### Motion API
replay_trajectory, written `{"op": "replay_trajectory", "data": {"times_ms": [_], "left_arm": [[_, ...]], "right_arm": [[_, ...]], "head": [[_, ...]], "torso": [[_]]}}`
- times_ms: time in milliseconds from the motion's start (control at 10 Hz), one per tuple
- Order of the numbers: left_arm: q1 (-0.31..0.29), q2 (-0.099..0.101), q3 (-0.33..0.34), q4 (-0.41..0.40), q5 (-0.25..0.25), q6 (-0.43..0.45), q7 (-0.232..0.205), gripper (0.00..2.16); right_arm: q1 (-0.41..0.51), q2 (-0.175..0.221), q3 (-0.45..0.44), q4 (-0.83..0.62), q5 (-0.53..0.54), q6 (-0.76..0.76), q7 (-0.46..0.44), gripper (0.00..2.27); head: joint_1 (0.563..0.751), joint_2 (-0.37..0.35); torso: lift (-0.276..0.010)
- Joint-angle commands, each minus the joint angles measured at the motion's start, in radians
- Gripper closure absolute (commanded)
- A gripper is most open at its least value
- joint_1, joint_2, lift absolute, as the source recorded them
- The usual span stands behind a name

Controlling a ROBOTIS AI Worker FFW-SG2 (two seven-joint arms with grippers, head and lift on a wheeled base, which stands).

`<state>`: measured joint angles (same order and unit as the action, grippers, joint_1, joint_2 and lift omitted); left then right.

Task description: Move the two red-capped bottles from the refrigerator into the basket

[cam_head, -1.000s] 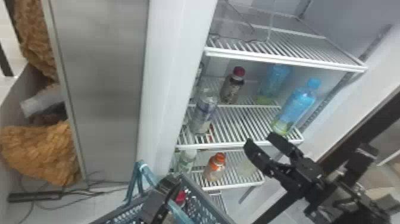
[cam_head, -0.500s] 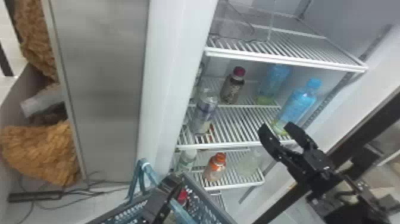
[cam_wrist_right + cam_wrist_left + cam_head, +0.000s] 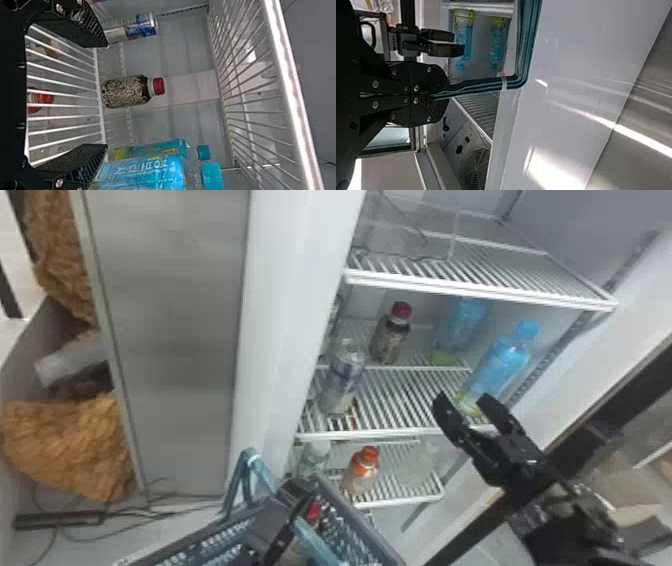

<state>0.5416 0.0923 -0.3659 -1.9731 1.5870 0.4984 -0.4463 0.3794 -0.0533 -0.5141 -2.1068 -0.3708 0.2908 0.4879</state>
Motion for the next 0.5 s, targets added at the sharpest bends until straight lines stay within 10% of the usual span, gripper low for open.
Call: {"op": "replay_trajectory", "data": {"times_ms": [0, 400], "left_arm": [[-0.011, 0.003, -0.009, 0.003, 0.002, -0.005, 0.0, 1.2], [-0.021, 0.004, -0.011, 0.008, 0.01, -0.012, 0.0, 1.2]], "right_arm": [[-0.053, -0.005, 0.028, 0.054, 0.012, -0.016, -0.003, 0.11], [-0.171, -0.02, 0.091, 0.164, 0.046, -0.036, -0.034, 0.11]], "head": [[0.695, -0.35], [0.695, -0.35]], "torso": [[0.0], [0.0]]}}
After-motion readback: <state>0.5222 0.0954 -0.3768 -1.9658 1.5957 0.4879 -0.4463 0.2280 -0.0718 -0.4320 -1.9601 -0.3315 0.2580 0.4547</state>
